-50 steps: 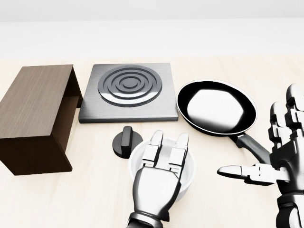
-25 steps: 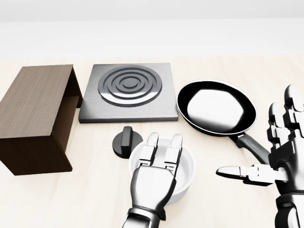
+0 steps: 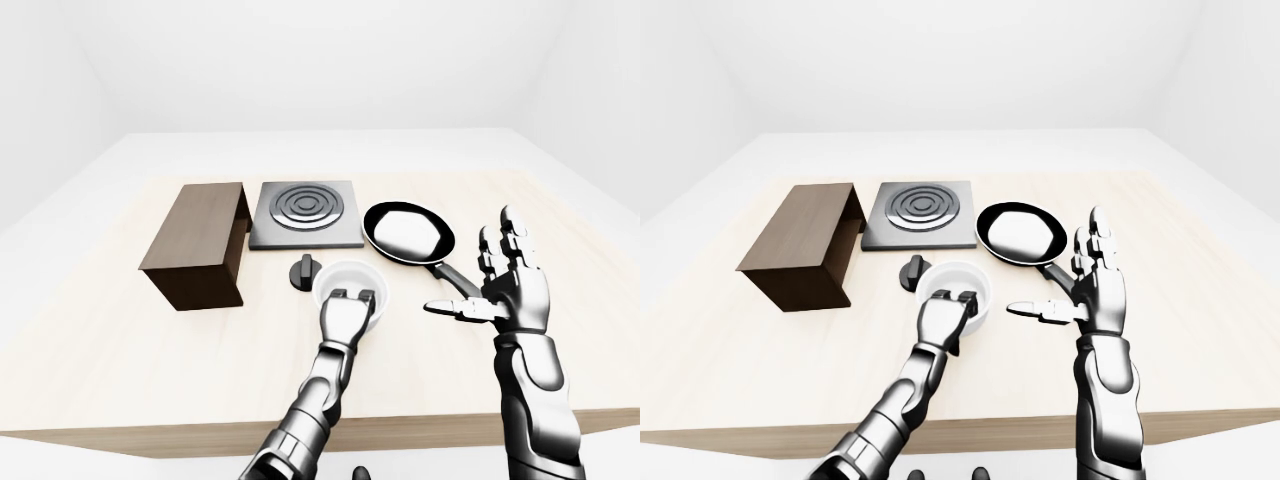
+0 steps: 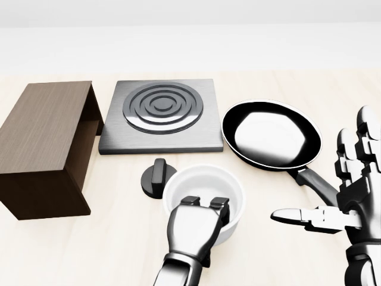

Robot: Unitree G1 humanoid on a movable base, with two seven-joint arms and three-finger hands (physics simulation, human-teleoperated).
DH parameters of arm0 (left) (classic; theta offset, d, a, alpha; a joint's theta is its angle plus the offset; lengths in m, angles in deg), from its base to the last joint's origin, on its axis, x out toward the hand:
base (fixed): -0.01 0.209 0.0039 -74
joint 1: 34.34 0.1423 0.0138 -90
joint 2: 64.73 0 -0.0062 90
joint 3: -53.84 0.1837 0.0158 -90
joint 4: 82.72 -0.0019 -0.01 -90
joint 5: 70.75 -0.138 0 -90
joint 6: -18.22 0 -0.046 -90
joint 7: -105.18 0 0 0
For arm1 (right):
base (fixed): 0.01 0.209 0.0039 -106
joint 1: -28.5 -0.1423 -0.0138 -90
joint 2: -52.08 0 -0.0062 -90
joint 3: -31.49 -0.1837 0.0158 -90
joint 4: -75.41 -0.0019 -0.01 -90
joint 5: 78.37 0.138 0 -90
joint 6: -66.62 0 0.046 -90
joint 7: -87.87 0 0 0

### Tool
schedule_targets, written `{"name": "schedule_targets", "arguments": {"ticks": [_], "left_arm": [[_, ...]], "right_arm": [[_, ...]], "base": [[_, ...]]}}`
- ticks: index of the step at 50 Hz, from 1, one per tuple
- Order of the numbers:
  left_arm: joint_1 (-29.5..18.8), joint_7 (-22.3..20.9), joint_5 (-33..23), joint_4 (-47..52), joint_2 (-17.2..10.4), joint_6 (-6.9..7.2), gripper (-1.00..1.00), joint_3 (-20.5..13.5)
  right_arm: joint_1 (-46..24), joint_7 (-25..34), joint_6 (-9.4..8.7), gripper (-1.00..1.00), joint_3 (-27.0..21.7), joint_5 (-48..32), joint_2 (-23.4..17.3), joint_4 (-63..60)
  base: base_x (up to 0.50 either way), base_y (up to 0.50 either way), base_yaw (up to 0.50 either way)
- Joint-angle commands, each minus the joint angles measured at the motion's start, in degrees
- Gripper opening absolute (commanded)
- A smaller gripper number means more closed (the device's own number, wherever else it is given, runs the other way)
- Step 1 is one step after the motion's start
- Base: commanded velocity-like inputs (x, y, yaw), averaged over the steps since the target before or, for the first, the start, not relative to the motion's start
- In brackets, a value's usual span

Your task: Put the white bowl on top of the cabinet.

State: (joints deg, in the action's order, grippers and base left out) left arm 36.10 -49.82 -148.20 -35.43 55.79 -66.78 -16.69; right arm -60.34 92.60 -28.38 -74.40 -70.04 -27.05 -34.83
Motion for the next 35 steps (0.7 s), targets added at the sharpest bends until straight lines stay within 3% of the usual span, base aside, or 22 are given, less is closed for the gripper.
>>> {"name": "schedule_targets", "arguments": {"ticks": [1, 12, 19, 24, 30, 35], "left_arm": [[-0.29, 4.34, 0.13, -5.27, -0.25, 0.00, -1.00, -1.80], [-0.10, 4.46, -0.01, -5.31, -0.21, 0.00, -1.00, -1.70], [-0.35, 2.34, -0.51, -2.20, -0.68, 0.00, -1.00, -1.72], [-2.62, -1.26, -1.45, 0.29, -1.57, 0.00, -1.00, -2.51], [-5.05, -10.01, -5.19, 7.08, -3.13, 0.00, -1.00, -3.42], [-5.00, -14.19, -8.03, 11.50, -3.34, 0.00, -1.00, -3.85]], "right_arm": [[-0.04, 0.02, 0.00, 1.00, -0.07, 0.06, -0.02, 0.04], [-0.08, -0.07, 0.00, 1.00, 0.10, -0.06, -0.01, 0.11], [0.30, 0.11, 0.00, 1.00, 0.17, -0.17, 0.14, -0.40], [0.75, 0.36, 0.00, 1.00, 0.31, -0.25, 0.36, -0.94], [1.23, 0.68, 0.00, 1.00, 0.57, -0.48, 0.67, -1.55], [1.46, 0.91, 0.00, 1.00, 0.99, -0.84, 0.85, -1.60]], "base": [[0.00, 0.00, 0.00], [0.00, 0.00, 0.00], [0.00, 0.00, 0.00], [0.00, 0.00, 0.00], [0.00, 0.00, 0.00], [0.00, 0.00, 0.00]]}}
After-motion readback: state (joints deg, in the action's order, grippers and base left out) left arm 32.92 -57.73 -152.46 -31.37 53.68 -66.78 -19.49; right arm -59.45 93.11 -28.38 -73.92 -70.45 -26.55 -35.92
